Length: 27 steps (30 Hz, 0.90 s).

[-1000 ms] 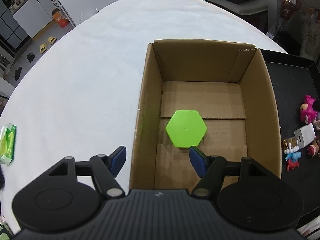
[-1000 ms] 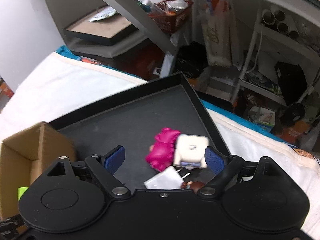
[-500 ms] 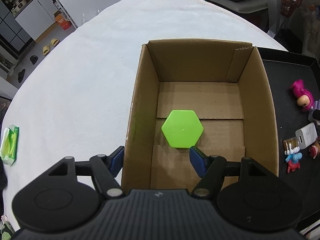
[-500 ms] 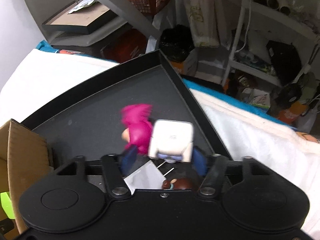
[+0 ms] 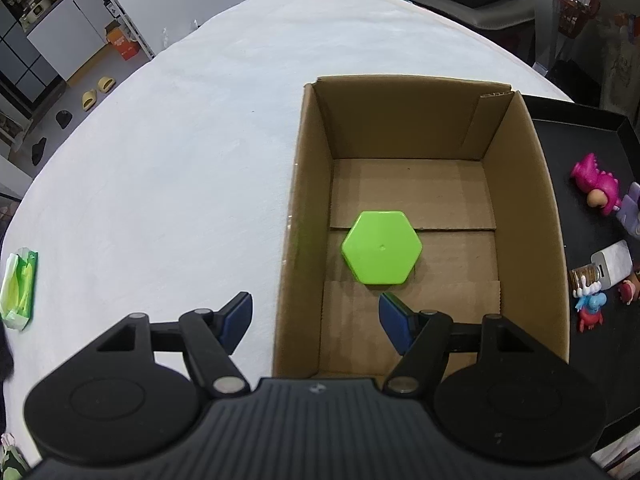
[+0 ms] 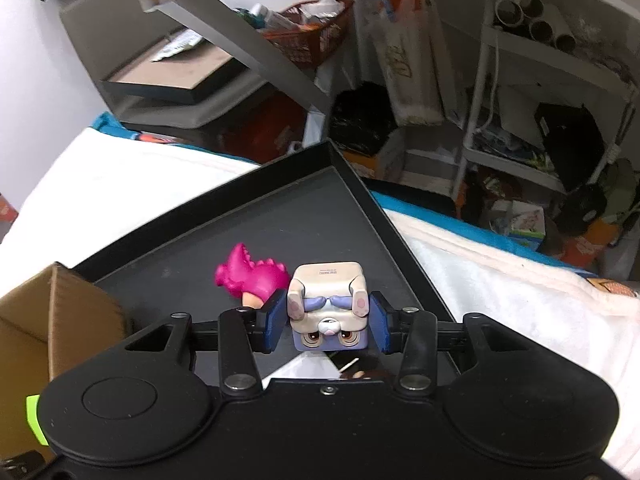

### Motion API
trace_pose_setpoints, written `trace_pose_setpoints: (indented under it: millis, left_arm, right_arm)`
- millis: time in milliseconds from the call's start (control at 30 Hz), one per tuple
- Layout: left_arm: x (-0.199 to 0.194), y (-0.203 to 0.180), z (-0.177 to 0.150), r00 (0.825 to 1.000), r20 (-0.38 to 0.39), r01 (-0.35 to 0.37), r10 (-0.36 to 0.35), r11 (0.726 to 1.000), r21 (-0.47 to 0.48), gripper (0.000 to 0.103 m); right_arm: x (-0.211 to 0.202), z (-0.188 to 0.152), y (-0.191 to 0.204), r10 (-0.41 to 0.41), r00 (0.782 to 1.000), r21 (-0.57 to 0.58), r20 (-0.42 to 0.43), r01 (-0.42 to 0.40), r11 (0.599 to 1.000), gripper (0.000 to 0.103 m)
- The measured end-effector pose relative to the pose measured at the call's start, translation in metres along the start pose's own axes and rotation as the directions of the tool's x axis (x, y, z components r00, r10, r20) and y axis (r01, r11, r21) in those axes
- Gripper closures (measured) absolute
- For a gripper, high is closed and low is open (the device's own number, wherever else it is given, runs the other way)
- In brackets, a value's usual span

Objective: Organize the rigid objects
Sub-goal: 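Carry the white cube figure with the right gripper over the box while the left gripper grips the box wall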

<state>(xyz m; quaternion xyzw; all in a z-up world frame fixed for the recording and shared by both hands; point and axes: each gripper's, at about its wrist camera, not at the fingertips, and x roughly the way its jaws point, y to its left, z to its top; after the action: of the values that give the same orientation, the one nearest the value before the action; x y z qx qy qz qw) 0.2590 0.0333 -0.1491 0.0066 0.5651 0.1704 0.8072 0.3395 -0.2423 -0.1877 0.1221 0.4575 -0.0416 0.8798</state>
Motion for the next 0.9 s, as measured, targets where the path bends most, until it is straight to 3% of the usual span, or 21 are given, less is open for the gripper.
trace_pose_setpoints:
  millis: [467,900]
  left_arm:
    - [0.002,0.016,-0.006,1.0,0.002,0.03,-0.03,0.999,-0.031,0.035]
    - [0.005,0.031,-0.01,0.997,0.018,0.076,-0.075,0.996,-0.043,0.035]
  right_arm:
    - [-0.028,-0.001,0.032,0.107,0.99,-0.097,0.093,-0.098,0.99,0.061]
    - [-0.052,-0.007,0.07,0.211,0.968,-0.192,0.14,-0.182,0.964,0.061]
